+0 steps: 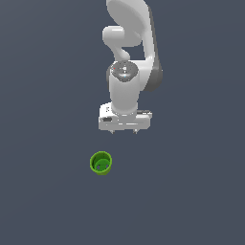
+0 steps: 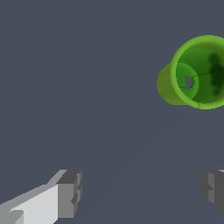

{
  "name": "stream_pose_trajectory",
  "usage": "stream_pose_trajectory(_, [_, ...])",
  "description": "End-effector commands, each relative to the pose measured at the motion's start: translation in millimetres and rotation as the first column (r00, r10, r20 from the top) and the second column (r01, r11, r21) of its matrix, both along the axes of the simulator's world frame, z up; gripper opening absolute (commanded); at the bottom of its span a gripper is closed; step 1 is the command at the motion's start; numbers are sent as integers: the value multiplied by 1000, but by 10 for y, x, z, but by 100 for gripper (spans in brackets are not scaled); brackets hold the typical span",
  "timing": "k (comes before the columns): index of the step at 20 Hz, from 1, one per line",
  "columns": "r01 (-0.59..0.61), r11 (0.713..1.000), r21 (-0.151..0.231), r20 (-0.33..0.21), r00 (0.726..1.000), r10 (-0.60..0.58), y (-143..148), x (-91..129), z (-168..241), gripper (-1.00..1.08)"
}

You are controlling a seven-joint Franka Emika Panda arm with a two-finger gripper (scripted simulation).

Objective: Pick up the object and move it to a goal position.

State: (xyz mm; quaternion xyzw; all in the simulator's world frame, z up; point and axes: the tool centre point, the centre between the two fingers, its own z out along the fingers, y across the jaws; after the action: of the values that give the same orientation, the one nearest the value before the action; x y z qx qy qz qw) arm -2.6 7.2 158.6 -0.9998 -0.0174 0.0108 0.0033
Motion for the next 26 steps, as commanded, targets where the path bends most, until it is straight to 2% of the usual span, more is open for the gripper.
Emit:
stream_pose_trajectory(1, [0,1000,0,0,1000,0,0,0,0,28])
stream_pose_trajectory(9, [-37,999,-25,-31,999,36,-38,22,-36,28])
stream_pose_trajectory(17, [-155,983,-95,-130,981,142,-153,94,-147,28])
stream_pose_trajectory(21, [-249,958,-139,-211,953,217,-238,151,-230,28])
stream_pose_trajectory(26, [-386,903,-188,-331,890,312,-359,238,-352,28])
